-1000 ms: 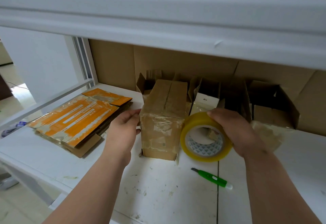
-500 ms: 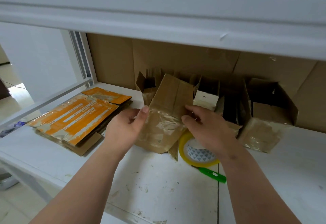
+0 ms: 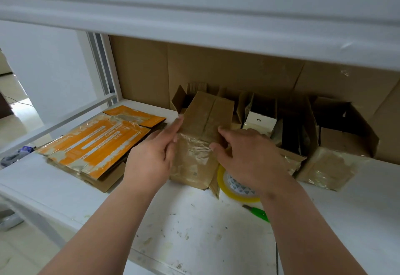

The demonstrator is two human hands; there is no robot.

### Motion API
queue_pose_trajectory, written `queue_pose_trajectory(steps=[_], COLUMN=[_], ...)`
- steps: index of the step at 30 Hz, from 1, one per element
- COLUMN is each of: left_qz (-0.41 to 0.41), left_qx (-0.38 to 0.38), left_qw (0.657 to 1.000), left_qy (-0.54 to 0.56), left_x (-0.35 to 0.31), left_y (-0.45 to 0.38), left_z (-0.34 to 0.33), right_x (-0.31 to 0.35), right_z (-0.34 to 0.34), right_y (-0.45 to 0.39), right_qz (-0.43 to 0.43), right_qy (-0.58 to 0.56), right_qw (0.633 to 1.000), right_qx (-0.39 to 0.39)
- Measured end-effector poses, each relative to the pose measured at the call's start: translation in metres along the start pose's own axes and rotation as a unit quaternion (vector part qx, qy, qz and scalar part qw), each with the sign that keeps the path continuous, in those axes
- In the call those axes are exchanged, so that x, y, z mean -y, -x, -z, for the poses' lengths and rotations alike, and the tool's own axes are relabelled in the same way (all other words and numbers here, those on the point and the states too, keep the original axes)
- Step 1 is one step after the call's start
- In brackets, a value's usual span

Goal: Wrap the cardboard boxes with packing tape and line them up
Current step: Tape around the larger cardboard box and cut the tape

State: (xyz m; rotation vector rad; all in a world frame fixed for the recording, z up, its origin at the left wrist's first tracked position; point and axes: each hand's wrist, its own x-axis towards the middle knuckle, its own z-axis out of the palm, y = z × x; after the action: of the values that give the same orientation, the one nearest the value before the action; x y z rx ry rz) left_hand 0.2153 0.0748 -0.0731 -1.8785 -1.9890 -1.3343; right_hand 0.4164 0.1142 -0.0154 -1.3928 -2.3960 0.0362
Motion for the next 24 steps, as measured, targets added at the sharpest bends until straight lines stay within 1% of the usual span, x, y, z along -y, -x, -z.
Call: queue_pose_trajectory(steps=[5, 8, 13, 15, 18, 19, 21, 24], left_qz=[0.047, 0.040, 0.045, 0.055, 0.058, 0.058, 0.067, 0.089], left_qx=[0.010, 0.039, 0.046, 0.047, 0.051, 0.054, 0.059, 0.054], left_qw=[0.998, 0.998, 0.996, 0.993, 0.988, 0.987, 0.985, 0.983], left_qy=[0.031, 0.037, 0.069, 0.096, 0.132, 0.139, 0.147, 0.153], left_x=[0.000, 0.001, 0.006, 0.007, 0.010, 0.011, 0.012, 0.012], left_y=[-0.002, -0.002, -0.006, -0.008, -0.008, -0.009, -0.010, -0.012], left_z=[0.005, 0.006, 0.004, 0.005, 0.007, 0.007, 0.007, 0.006], right_x=[0.007, 0.009, 0.002, -0.004, -0.015, -0.018, -0.020, -0.016], right_z=[-0.004, -0.011, -0.019, -0.019, -0.019, -0.020, -0.021, -0.020], right_y=[-0.002, -0.002, 0.002, 0.003, 0.006, 0.005, 0.002, -0.002], right_qz=[-0.002, -0.023, -0.029, -0.052, -0.107, -0.118, -0.129, -0.116], right_qy=[-0.002, -0.016, -0.024, -0.074, -0.219, -0.239, -0.243, -0.224], right_qw=[1.000, 0.999, 0.999, 0.994, 0.965, 0.959, 0.956, 0.964], right_qx=[0.010, 0.043, 0.031, 0.056, 0.093, 0.100, 0.104, 0.079])
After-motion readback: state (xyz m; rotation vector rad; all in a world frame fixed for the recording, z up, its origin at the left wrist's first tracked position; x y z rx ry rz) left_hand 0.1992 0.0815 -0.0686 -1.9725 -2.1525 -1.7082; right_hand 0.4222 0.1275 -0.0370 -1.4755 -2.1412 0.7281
